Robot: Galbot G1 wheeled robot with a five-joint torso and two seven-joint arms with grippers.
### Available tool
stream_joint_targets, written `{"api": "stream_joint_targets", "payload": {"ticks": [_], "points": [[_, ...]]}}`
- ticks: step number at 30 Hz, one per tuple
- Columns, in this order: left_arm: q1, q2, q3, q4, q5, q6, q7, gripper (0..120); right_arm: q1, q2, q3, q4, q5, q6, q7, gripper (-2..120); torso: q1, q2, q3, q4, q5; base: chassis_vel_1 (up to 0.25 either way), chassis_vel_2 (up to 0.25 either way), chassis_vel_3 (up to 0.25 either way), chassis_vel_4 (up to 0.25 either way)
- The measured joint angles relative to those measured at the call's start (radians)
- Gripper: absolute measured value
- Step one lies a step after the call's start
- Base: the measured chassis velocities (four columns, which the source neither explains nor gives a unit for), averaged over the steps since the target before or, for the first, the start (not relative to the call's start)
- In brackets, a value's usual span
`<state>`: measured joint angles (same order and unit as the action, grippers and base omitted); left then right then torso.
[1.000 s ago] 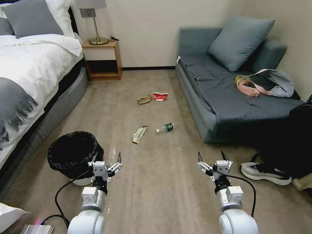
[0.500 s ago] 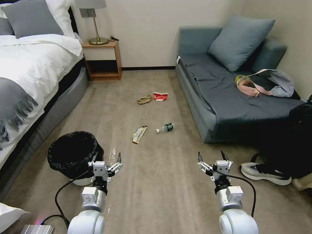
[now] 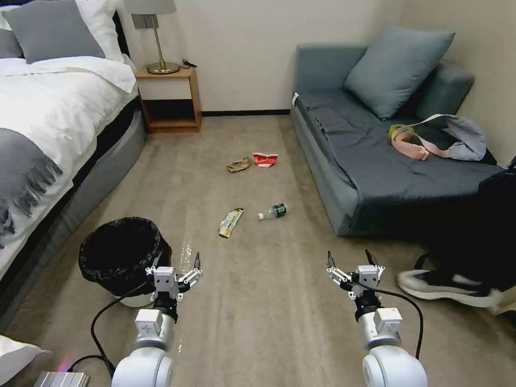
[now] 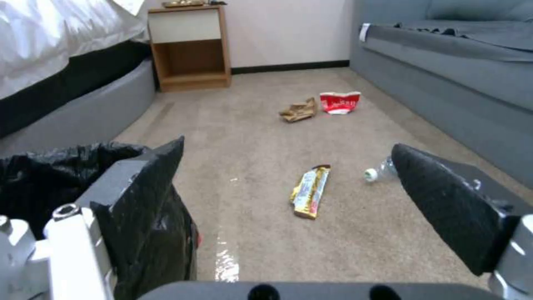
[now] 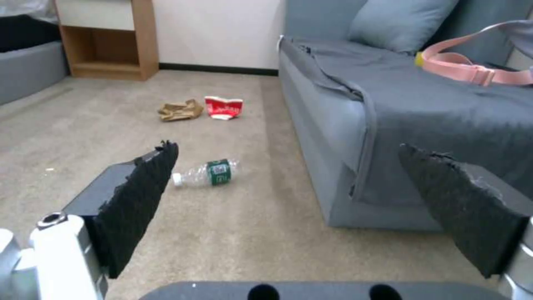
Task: Pick up the trash bin, then pick up the garbage on the floor and place it into the trash bin.
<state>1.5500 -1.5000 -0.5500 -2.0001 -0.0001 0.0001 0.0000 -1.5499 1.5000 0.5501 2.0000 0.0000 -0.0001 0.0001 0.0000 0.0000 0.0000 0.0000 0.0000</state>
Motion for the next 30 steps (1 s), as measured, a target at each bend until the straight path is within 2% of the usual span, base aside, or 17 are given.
{"api": "stream_joint_targets", "payload": {"ticks": [30], "points": [[0.0, 0.0, 0.0, 0.0, 0.0, 0.0, 0.0, 100, 0.0, 0.0, 0.0, 0.0, 0.0, 0.0, 0.0, 100, 0.0, 0.0, 0.0, 0.0, 0.0, 0.0, 0.0, 0.0, 0.0]]}}
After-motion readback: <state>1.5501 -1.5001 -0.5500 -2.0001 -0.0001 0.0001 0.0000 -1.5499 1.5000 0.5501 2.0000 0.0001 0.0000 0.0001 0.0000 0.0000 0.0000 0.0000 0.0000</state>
